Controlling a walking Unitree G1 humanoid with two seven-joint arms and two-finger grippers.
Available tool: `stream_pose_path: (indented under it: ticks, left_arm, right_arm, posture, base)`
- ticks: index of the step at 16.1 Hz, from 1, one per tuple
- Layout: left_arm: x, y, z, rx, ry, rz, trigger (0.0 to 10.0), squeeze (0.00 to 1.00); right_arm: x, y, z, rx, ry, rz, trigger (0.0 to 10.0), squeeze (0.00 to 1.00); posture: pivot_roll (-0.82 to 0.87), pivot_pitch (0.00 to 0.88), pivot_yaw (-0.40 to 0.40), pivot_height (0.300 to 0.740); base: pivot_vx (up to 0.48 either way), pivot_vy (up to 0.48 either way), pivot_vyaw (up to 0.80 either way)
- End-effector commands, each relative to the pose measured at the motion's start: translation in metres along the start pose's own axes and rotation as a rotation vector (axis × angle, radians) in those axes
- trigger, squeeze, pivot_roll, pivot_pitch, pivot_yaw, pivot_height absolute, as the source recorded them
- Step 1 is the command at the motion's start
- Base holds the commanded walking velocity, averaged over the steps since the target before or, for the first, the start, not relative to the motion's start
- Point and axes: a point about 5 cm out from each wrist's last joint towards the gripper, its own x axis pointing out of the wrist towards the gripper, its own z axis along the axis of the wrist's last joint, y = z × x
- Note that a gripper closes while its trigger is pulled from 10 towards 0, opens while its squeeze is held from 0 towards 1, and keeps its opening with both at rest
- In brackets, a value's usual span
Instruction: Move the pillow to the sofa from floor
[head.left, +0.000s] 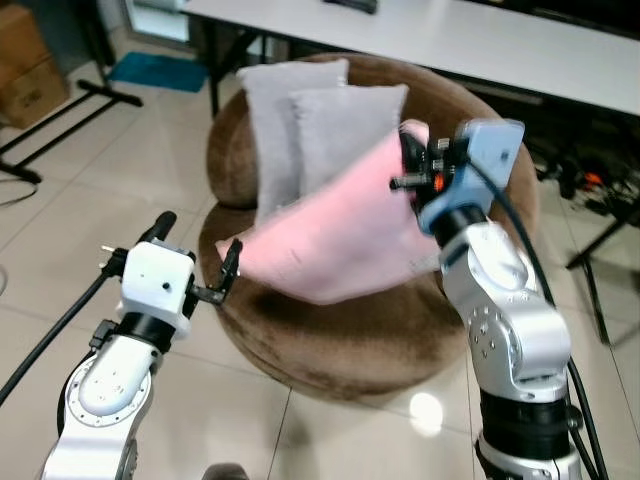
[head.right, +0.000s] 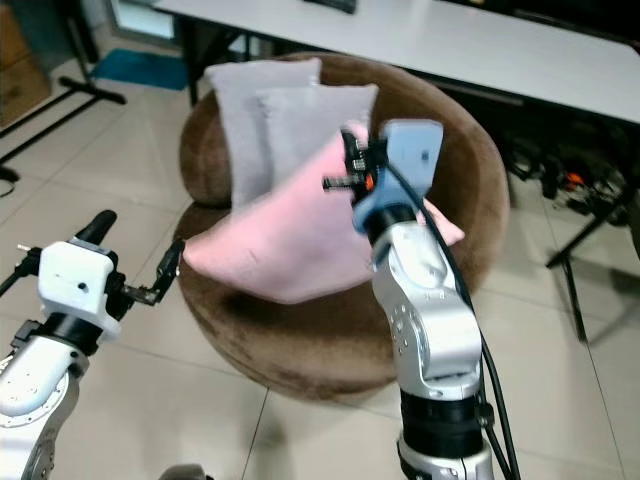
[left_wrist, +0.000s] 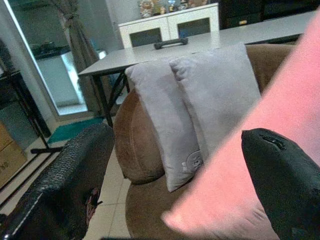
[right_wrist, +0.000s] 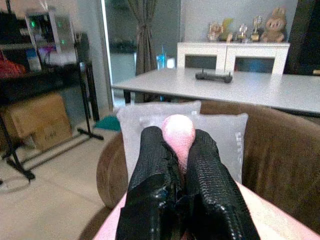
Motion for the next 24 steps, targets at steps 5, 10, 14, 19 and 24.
stream_pose_path:
  ticks: [5,10,14,19,24]
  left_arm:
    - [0.001,-0.004,-0.004,-0.003,0.015,-0.013,10.0,0.85]
    - [0.001,-0.002,-0.004,-0.056,0.007,0.029,10.0,0.84]
    - [0.002,0.000,-0.003,-0.055,-0.003,0.051,10.0,0.85]
    - [0.002,0.000,-0.003,-0.059,0.005,0.056,10.0,0.84]
    - [0.001,0.001,-0.004,-0.059,0.013,0.057,10.0,0.84]
  right_arm:
    - [-0.015,-0.009,-0.031,0.024,0.062,-0.037,10.0,0.00]
    - [-0.016,-0.003,-0.033,0.045,0.049,0.023,10.0,0.00]
    - [-0.015,-0.006,-0.035,0.035,0.057,0.005,10.0,0.00]
    - [-0.014,-0.007,-0.036,0.065,0.061,0.004,10.0,0.00]
    - [-0.014,-0.006,-0.036,0.060,0.059,0.015,10.0,0.00]
  posture:
    - [0.16,0.000,-0.117,0.740]
    - [0.15,0.000,-0.117,0.740]
    - [0.15,0.000,-0.117,0.740]
    - [0.15,0.000,-0.115,0.740]
    - [0.15,0.000,-0.114,0.740]
  base:
    - [0.000,0.000,0.00]
    - [0.000,0.000,0.00]
    - [0.000,0.000,0.00]
    - [0.000,-0.411,0.00]
    - [0.000,-0.423,0.00]
